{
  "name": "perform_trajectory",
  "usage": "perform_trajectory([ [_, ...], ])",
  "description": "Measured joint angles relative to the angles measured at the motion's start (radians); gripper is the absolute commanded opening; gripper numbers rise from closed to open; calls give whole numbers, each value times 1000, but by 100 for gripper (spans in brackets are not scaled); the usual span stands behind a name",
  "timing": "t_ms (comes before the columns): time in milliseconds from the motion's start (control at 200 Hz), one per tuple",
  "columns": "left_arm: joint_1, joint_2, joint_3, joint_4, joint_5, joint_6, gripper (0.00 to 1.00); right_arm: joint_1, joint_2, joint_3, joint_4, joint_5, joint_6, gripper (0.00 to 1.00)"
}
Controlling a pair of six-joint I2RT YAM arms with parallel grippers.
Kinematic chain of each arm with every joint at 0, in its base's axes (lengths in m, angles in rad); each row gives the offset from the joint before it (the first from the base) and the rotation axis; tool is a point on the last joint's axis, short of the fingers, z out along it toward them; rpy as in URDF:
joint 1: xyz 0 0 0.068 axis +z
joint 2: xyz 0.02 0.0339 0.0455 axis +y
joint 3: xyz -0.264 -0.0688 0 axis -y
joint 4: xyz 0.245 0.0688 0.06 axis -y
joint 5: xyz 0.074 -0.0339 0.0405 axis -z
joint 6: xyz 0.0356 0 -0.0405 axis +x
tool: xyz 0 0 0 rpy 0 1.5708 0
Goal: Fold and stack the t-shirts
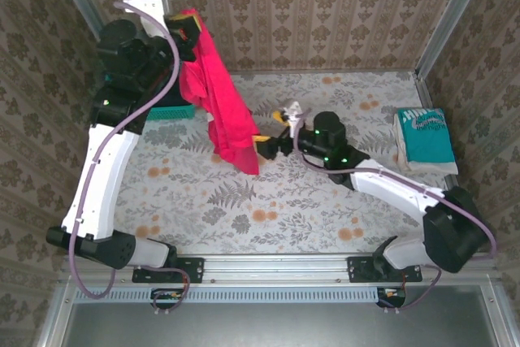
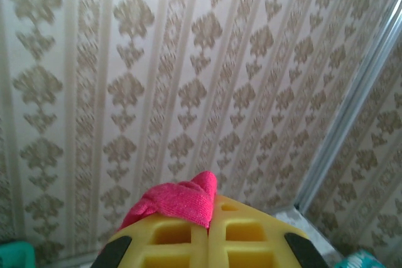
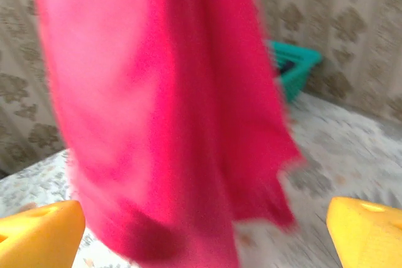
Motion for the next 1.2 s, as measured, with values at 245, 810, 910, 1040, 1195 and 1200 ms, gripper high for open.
perform_trajectory([
  [245, -23, 3, -76, -3, -5, -37, 0, 83, 272, 247, 15, 107, 17, 65],
  [810, -21, -32, -141, -3, -62, -39, 0, 67, 372, 407, -71, 100, 57, 58],
  [910, -21, -32, -141, -4, -61, -39, 0, 80, 419, 423, -72, 84, 76, 27],
  [1040, -17, -35, -148, -5, -61, -39, 0, 78, 443, 423, -100, 82, 84, 0],
  [1195, -6, -55, -187, -4, -71, -39, 0, 41, 403, 414, -139, 105, 65, 0],
  [1200, -5, -55, -189, -4, -72, -39, 0, 39, 400, 412, -141, 105, 63, 0],
])
